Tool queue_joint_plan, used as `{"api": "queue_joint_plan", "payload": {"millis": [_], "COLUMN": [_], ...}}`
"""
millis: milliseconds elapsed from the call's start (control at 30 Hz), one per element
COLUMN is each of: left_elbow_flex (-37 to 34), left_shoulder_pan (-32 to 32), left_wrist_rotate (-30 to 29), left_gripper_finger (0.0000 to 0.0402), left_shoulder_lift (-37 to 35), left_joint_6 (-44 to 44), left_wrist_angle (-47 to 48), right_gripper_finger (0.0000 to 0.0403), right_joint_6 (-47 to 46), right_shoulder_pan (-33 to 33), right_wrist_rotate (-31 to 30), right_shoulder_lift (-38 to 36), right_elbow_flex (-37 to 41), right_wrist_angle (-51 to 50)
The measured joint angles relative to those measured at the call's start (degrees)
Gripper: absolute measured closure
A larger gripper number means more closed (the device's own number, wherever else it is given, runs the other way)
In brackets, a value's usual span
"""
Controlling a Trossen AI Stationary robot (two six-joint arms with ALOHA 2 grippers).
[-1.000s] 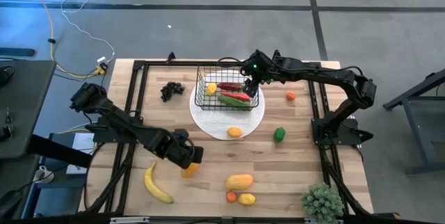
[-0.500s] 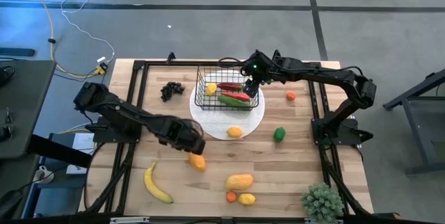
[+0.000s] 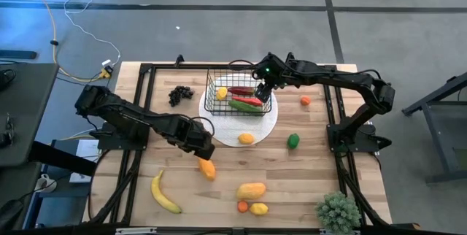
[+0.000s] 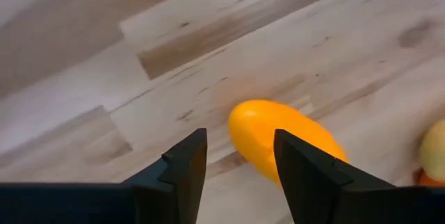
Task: Build produce basket
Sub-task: Put the left yellow mango into the black wire basket
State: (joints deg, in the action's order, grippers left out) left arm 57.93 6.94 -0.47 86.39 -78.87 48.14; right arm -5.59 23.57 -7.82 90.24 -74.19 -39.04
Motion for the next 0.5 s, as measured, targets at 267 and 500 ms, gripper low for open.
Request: {"api": "queue_joint_plan", "payload": {"millis": [267,500], "left_elbow_flex": [0.0,0.1], "left_shoulder_pan": [1.4,1.7], "left_wrist_rotate": [-3.7,-4.8], "left_gripper_finger": [0.0243,0.0243], "left_shoulder_lift": [-5.6,-8.6], "left_joint_6": [16.1,37.6], "left_wrist_angle": [-6.2,-9.9], "right_gripper_finger": [0.019,0.019], "right_joint_6": [-4.9,-10.6], "right_shoulder_pan": [-0.4,-1.0], "right_wrist_rotate": [2.3,2.3], "right_shoulder_lift": [0.0,0.0], "right_elbow_flex": [0.0,0.0], "right_wrist_angle": [-1.1,-0.6]}}
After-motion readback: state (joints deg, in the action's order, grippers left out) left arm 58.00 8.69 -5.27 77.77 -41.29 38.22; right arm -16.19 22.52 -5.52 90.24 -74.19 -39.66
